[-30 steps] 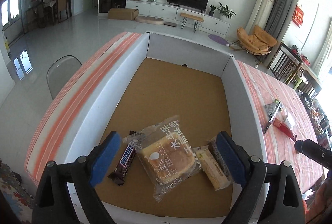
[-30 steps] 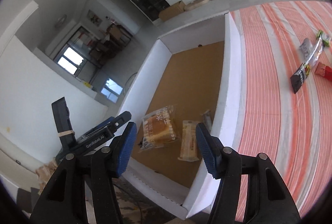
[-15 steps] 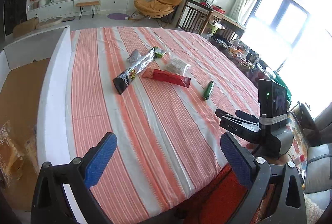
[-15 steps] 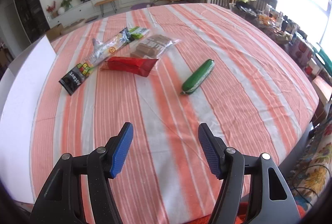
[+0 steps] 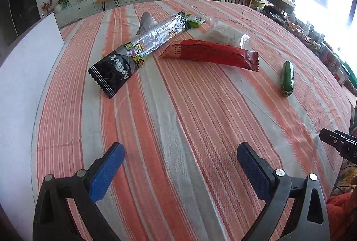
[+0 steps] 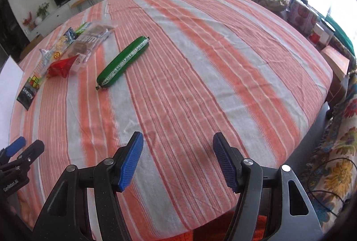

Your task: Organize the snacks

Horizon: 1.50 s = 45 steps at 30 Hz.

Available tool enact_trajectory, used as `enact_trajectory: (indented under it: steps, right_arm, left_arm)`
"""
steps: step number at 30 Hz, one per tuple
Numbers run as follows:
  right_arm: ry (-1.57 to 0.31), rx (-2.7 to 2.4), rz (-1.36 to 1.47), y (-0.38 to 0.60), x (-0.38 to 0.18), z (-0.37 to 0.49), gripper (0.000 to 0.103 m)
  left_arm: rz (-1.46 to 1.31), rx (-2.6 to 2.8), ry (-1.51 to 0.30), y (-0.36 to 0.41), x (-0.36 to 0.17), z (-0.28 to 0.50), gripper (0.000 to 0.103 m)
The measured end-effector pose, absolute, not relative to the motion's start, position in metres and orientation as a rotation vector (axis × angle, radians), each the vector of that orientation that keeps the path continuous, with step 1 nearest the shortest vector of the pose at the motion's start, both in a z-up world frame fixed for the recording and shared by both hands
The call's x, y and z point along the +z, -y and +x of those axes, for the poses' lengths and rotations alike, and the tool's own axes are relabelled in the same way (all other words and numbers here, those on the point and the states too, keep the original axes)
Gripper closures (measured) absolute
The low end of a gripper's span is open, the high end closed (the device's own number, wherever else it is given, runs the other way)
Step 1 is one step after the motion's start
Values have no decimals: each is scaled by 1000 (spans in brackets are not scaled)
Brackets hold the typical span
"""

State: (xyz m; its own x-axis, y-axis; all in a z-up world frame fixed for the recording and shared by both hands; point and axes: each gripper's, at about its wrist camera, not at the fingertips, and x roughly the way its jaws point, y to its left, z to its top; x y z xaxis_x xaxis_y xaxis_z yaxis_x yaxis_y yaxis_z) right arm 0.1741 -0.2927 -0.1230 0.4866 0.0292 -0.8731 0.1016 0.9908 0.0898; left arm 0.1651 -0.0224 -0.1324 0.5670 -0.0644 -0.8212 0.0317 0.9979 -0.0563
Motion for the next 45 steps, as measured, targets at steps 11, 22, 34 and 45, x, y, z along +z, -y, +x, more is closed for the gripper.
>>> enact_trajectory:
  steps: [11,22,34,45]
  right_arm:
    - [-1096,-30,45,281,-127,178,18]
    - [-1097,-31,42,282,-126,179,17]
    - [-1100,-35,43,285,-127,178,15]
    - [-1101,-36,44,285,-127,178,15]
  left_arm:
    - [4,-26,-952,26,-136,167,0]
    - [5,-26,-952,26,-136,168,0]
    - [5,-26,-953,26,-136,167,0]
    - [5,-26,-953,26,-136,168,0]
